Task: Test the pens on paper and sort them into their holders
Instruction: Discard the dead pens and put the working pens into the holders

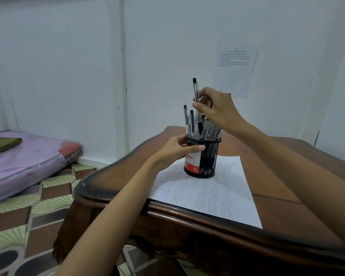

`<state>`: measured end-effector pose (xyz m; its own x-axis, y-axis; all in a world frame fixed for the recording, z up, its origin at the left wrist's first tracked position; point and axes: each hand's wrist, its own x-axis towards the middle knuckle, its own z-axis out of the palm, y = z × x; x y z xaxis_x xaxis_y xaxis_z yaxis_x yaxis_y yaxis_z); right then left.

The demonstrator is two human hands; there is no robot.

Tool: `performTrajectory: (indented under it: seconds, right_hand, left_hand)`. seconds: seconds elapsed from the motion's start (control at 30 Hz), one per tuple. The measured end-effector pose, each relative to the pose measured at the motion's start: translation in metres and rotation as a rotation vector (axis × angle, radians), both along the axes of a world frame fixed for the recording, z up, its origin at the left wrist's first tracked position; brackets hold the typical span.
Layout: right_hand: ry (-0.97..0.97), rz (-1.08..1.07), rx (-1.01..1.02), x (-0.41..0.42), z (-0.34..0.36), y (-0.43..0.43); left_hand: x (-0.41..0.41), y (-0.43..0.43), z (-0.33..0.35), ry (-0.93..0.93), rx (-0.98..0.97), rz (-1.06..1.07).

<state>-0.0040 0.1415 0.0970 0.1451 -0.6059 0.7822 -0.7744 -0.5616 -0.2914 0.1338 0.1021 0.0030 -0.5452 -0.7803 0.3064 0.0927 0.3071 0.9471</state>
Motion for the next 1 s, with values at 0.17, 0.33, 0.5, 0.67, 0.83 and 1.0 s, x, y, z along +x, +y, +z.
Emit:
performTrajectory:
  seconds: [0.17, 0.33, 0.5, 0.67, 0.83, 1.0]
  right_hand:
    - [-0.05, 0.028, -0.064, -0.003, 0.002, 0.001]
    - [0.038, -0.061, -0.084, -0.001, 0.004, 0.007]
    - [0.174, -0.254, -0.18, -0.012, -0.011, 0.002]
    - [-0.192, 0.05, 0.001, -0.026, -0.023, -0.003]
    - [-0.536, 0.097, 0.324, -0.028, -0.04, -0.005]
    - [-0.691, 0.221, 0.3, -0.026, -0.061, -0.007]
  left_hand:
    - [0.0, 0.0, 0.0, -0.008, 0.009, 0.001]
    - [0.0, -0.001, -0.001, -0.017, 0.005, 0.007]
    - [-0.001, -0.003, -0.002, -0.013, 0.005, 0.011]
    - [0.0, -0.005, -0.002, -0.01, 0.015, 0.0]
    - [0.001, -0.005, -0.003, -0.02, 0.02, -0.003]
    - [0.001, -0.007, -0.005, -0.011, 0.019, -0.001]
